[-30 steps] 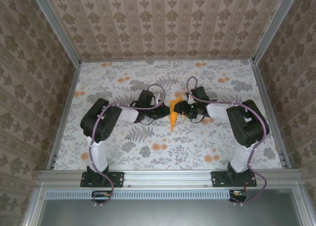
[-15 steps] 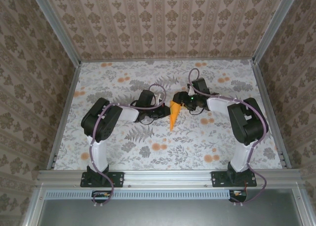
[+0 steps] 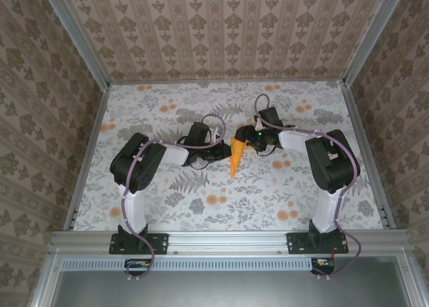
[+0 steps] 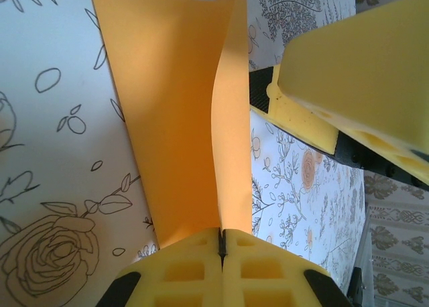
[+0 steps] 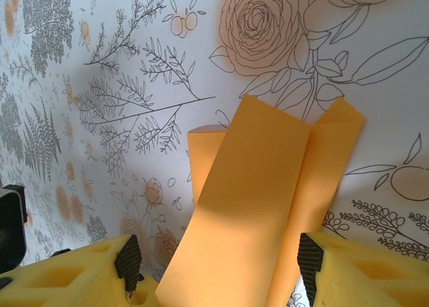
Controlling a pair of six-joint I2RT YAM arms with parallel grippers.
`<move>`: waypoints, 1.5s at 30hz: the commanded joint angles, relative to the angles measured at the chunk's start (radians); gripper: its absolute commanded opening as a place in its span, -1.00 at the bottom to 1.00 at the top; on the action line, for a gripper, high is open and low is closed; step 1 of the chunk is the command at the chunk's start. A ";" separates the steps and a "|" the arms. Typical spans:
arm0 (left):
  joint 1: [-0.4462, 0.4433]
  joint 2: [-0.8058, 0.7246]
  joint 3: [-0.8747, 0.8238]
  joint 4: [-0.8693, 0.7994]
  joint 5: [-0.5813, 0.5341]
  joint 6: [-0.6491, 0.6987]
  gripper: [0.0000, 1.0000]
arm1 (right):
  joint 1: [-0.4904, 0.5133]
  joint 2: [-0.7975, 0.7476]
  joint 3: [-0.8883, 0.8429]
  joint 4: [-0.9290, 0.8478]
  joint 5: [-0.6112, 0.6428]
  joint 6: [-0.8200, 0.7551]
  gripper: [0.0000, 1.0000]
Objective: Fold a paper plane with a square sheet of paper (fold left side to right side)
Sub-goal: Fold the wing for the fifth time at the center of the table.
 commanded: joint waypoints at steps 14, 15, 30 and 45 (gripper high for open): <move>0.008 0.015 0.022 -0.025 0.025 0.036 -1.00 | 0.014 0.071 0.069 -0.067 0.005 -0.016 0.34; 0.008 0.013 0.025 -0.033 0.024 0.039 -1.00 | 0.017 0.077 0.078 -0.086 0.011 -0.022 0.34; 0.015 0.003 0.089 -0.154 0.015 0.127 -1.00 | 0.036 0.163 0.169 -0.281 0.062 -0.074 0.36; 0.022 0.051 0.122 -0.185 0.014 0.153 -1.00 | 0.046 0.170 0.175 -0.283 0.058 -0.089 0.37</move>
